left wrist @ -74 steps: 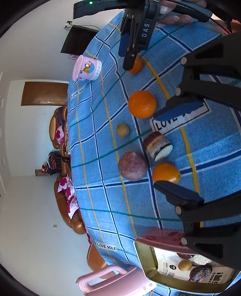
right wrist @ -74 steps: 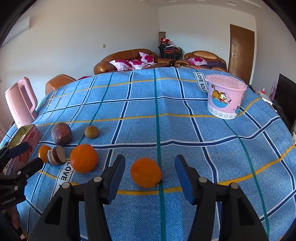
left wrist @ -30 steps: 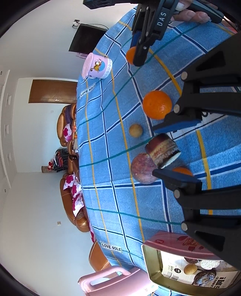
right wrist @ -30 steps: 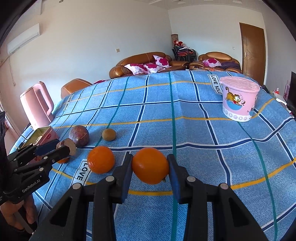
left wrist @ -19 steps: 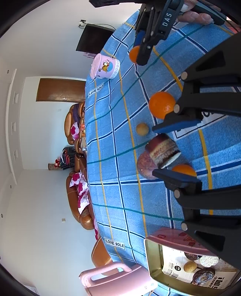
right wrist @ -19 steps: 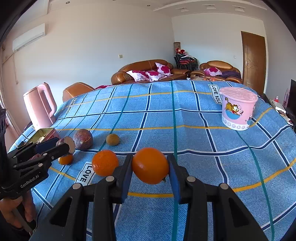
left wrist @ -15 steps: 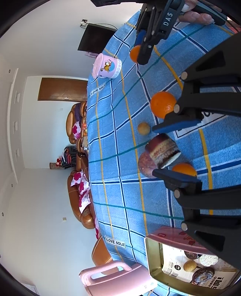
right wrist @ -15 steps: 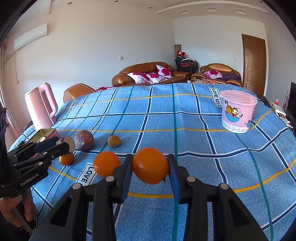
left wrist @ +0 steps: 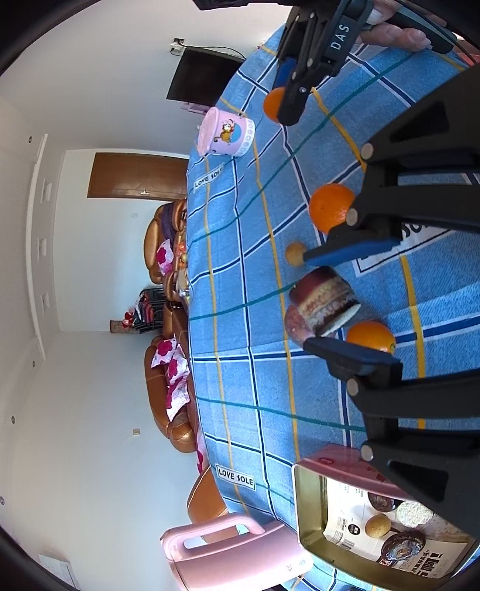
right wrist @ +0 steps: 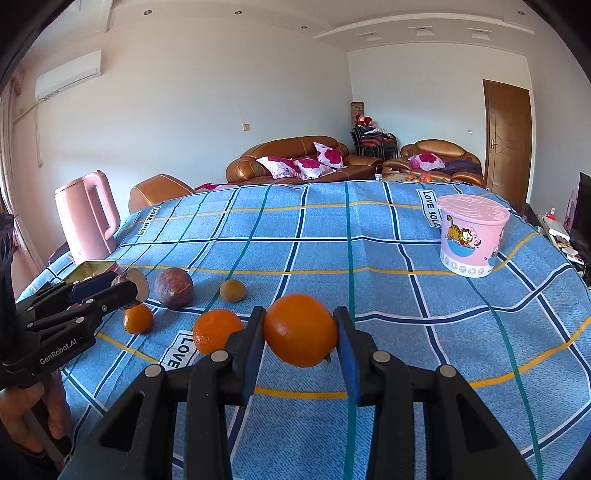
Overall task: Organize fruits
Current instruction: 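Lift the cake slice and orange and carry both toward the pink tin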
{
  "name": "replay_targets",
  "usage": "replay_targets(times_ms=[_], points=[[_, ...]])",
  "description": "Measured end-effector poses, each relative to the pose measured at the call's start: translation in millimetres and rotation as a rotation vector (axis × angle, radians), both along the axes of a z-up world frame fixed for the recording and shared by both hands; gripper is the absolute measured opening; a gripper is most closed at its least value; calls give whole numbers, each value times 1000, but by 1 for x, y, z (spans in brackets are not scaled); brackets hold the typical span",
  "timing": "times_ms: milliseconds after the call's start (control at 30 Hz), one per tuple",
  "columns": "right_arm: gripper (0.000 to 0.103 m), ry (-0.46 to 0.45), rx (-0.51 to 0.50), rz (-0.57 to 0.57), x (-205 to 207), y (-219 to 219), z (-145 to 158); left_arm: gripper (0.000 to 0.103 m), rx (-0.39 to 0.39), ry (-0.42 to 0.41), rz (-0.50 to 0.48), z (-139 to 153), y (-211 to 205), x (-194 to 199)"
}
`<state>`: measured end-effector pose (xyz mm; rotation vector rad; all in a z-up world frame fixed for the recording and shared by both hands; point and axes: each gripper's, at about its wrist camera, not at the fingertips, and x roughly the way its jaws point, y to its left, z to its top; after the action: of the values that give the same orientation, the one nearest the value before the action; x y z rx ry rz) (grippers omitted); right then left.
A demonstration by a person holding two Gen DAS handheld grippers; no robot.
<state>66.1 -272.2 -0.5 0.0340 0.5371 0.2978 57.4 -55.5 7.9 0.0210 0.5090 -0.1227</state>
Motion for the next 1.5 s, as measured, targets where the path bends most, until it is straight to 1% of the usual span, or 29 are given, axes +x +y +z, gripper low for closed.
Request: replay_targets(times_ms=[500,1033,1500], points=[[39,-49,0,-2,-8,0,4,41,-5,-21,10,2,2,-3],[39,-112,-9,-9,-20,1,9,41,-8,-72,25,7,3,-13],[39,-193,-40,-11,-35,7,14,41,0,-126,39,10,3,-21]])
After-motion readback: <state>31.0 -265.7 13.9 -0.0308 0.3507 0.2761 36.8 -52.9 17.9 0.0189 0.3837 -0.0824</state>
